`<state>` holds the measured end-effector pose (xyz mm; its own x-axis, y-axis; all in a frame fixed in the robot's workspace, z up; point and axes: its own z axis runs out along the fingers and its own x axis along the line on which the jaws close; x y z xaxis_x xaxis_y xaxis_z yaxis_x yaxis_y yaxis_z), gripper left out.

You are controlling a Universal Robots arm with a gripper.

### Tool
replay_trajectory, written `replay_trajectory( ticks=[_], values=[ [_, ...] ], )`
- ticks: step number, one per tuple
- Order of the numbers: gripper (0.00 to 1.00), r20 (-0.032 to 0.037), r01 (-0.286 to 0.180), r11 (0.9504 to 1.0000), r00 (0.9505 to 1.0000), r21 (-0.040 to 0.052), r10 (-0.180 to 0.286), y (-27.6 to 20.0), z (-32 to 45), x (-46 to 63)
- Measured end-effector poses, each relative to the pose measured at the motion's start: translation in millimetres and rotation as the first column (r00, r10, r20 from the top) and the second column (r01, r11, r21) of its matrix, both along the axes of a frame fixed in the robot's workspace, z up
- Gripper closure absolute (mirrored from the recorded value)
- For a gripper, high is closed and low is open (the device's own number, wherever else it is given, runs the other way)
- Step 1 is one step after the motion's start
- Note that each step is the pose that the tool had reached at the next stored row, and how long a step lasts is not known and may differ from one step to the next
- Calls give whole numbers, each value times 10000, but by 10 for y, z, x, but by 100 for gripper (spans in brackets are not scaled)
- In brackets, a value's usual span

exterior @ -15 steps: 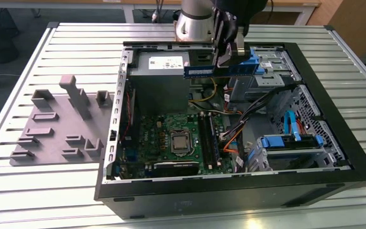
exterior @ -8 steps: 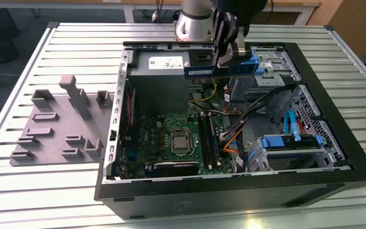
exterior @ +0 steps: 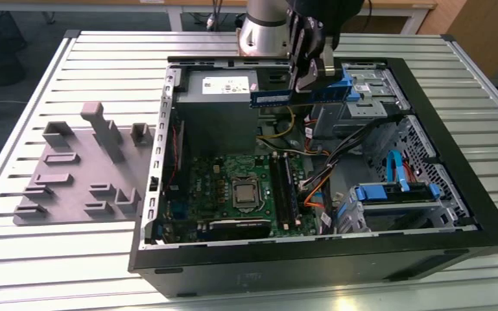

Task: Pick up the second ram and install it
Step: 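Insert the second ram into the second slot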

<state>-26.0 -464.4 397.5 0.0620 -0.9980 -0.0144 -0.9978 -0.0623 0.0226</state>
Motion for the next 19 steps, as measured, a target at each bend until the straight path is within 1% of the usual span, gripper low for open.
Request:
replay_trajectory(
  ticks=[19],
  values=[
    [86,0,-332,9995,9995,0,332,-6,0,-1]
  ],
)
